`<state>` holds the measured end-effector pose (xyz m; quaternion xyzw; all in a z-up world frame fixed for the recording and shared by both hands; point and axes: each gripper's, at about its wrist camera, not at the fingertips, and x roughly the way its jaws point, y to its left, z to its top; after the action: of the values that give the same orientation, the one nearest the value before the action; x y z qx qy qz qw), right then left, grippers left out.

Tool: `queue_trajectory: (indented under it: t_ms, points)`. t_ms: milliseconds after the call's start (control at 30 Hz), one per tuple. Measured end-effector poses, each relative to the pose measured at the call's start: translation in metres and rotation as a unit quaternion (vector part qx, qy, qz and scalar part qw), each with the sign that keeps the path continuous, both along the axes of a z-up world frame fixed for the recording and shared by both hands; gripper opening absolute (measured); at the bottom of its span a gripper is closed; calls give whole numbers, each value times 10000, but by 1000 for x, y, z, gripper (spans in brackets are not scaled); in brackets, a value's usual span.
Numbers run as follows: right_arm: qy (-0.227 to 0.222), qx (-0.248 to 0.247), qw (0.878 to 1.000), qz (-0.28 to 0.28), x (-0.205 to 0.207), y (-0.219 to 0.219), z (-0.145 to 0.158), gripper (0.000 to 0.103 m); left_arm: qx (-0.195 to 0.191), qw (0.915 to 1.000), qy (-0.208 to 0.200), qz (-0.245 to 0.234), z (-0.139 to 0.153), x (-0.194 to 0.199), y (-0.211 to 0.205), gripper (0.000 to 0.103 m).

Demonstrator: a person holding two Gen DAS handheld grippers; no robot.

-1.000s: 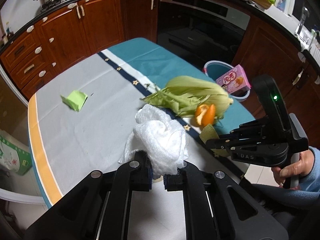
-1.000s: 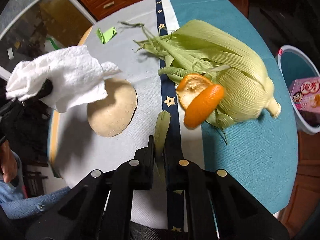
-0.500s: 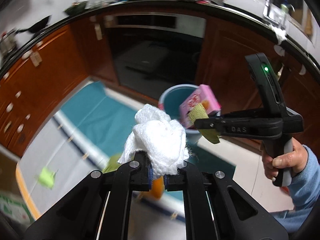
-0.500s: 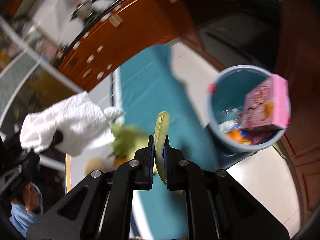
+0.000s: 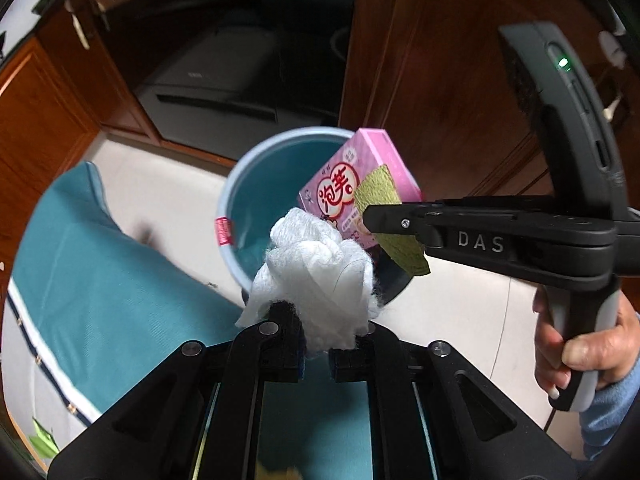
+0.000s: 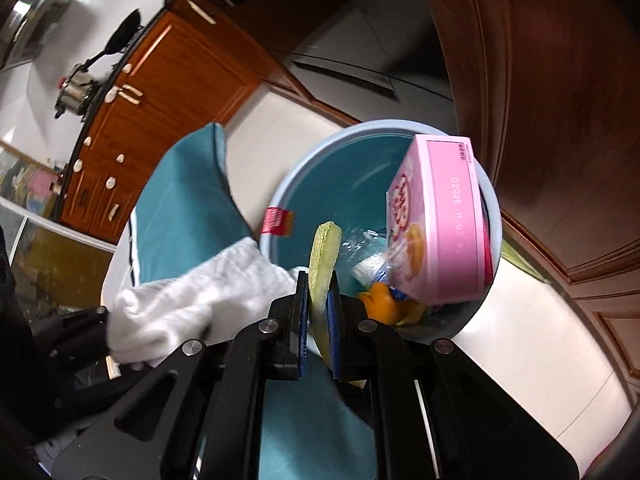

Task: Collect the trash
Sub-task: 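Carry tissue and husk strip to the bin and open both tools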

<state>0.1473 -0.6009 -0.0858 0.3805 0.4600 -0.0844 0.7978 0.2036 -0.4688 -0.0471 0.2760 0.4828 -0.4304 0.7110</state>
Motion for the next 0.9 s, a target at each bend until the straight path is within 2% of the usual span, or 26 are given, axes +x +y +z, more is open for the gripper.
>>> queue_trajectory:
  t_ms: [33, 67, 100, 133, 167, 200, 233, 300, 467, 600, 800, 900]
  points:
    - [26, 30, 10000, -13, 1, -3, -2, 12, 61, 10000, 19, 22, -5, 3, -4, 11]
    - [48, 60, 10000, -36, 3, -6, -5, 16, 115, 9999, 32, 48, -8, 4, -7, 18]
    - [54, 106, 9999, -48, 4, -9, -6, 40, 193, 9998, 37, 87, -12, 7, -11, 35]
    - [21, 207, 9998, -64, 4, -11, -6, 57, 210, 9997, -16, 116, -13, 7, -8, 44]
    - [0, 225, 9997, -99, 5, -12, -6, 79, 195, 9996, -119, 138, -14, 8, -8, 59]
    - [-35, 158, 9998, -152, 4, -12, -4, 80, 180, 9995, -230, 156, -13, 8, -7, 63]
    - [-67, 88, 9998, -154, 4, -12, -1, 80, 197, 9993, -278, 166, -14, 8, -6, 64]
    - [-4, 133, 9999, -72, 7, -10, -1, 85, 252, 9994, -181, 182, -16, 11, -4, 64]
    - [141, 218, 9997, -28, 6, -3, -3, 86, 290, 9992, -182, 206, -16, 12, 5, 68]
    - [176, 102, 9998, -4, 2, 4, 3, 89, 291, 9991, -241, 174, -12, 7, 8, 68]
    - [123, -4, 9997, -216, -7, -4, 13, 89, 313, 9978, -572, 117, -6, 1, -6, 69]
    - [119, 9, 9996, -254, -11, -9, 12, 89, 347, 9983, -472, -24, -13, 2, -13, 69]
